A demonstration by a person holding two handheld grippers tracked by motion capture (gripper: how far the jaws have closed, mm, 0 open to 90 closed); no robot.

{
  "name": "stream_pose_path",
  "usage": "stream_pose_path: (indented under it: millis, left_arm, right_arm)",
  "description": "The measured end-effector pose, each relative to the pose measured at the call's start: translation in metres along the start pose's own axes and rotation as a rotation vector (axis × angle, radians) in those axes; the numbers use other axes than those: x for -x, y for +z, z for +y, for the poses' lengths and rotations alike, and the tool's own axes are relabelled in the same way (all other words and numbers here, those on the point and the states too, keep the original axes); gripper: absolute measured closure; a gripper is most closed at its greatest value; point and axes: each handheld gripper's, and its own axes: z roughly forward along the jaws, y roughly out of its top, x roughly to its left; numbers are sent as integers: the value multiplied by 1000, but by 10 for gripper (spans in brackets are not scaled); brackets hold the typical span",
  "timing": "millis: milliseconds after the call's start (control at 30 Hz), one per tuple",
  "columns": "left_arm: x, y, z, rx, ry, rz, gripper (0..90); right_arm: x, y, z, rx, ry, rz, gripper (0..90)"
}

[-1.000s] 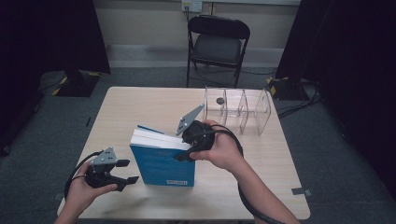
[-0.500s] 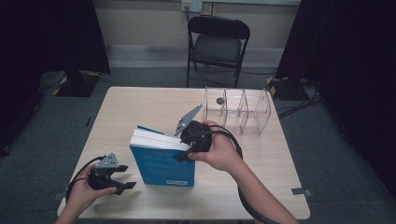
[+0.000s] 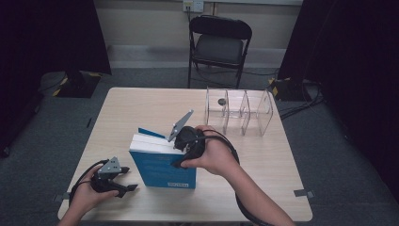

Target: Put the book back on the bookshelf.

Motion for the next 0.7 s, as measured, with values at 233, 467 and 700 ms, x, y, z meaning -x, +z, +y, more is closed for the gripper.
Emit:
stream_pose_path:
  millis: [233,467,700]
  left_arm:
    - [1,4,-5,41,18,-7,140]
    - [2,5,-4,27,34,-27,78]
    - [2,5,-4,23,32,-30,62]
  right_arm:
    - [-2,0,1,-27,-24,-6,581]
    - [-6,1,0,-30,-6,-54,535]
    - [-3,1,1,-34,18,-40,582]
